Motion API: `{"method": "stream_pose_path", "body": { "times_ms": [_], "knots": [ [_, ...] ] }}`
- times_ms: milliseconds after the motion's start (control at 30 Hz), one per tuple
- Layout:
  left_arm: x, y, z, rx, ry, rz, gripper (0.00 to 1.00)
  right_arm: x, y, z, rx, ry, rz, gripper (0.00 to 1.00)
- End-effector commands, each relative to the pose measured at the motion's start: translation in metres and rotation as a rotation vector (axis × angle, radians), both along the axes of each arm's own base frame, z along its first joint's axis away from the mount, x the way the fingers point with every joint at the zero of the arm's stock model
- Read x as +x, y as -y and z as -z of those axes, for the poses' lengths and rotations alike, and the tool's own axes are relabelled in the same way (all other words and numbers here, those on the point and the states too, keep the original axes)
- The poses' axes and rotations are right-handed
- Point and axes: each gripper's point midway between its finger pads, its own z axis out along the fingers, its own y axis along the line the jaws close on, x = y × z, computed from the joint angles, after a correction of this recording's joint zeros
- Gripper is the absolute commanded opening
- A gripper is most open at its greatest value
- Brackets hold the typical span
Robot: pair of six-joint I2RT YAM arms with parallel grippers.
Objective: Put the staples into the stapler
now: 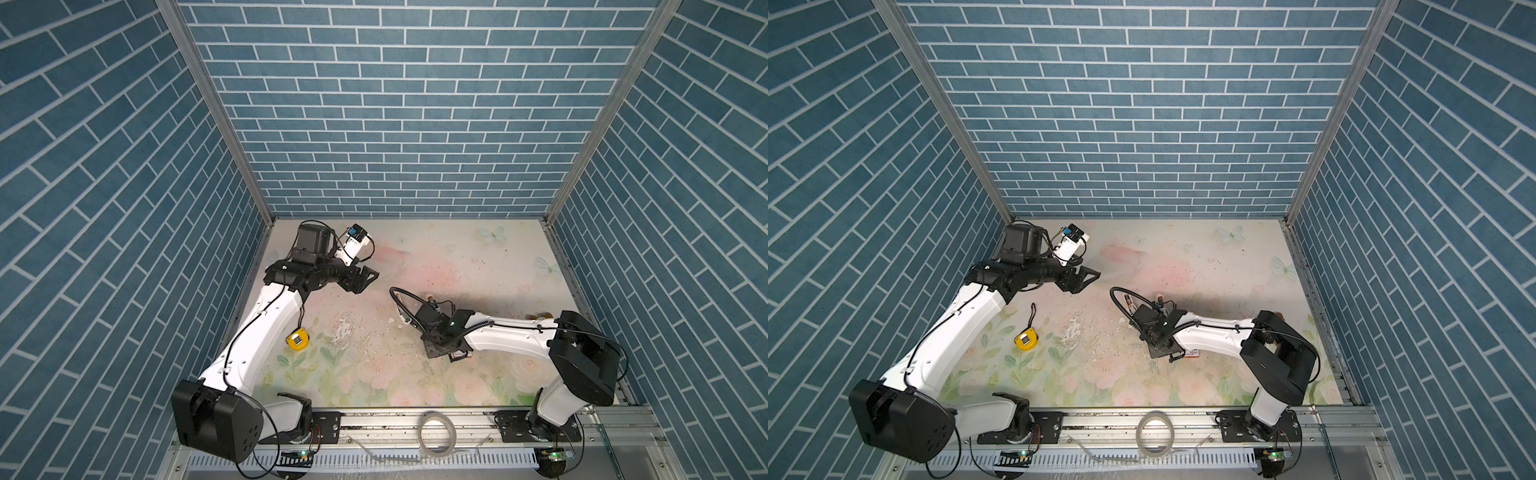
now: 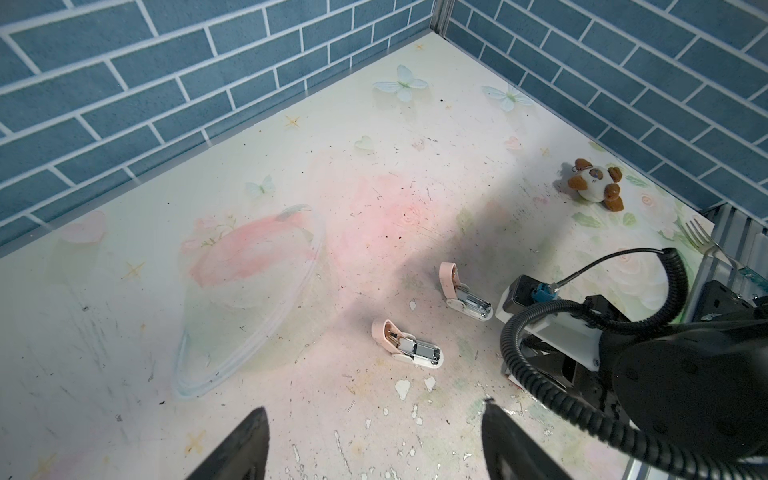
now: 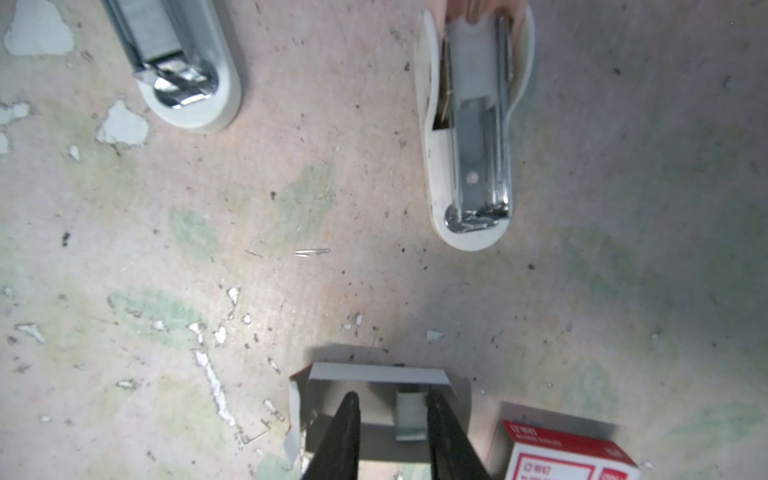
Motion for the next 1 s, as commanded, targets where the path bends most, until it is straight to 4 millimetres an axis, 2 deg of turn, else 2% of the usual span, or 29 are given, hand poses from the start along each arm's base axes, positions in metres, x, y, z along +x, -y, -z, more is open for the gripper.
{"method": "stream_pose_path", "body": {
  "times_ms": [0,967],
  "knots": [
    [-0.004,0.002,-0.002,-0.013,0.002,0.008,0.81,-0.004,0.001,0.003,-0.005,-0.011,0.009,0.30],
    [-0.004,0.001,-0.001,-0.012,0.005,0.004,0.82,-0.009,0.007,0.017,-0.040,-0.040,0.003,0.23]
  ]
}}
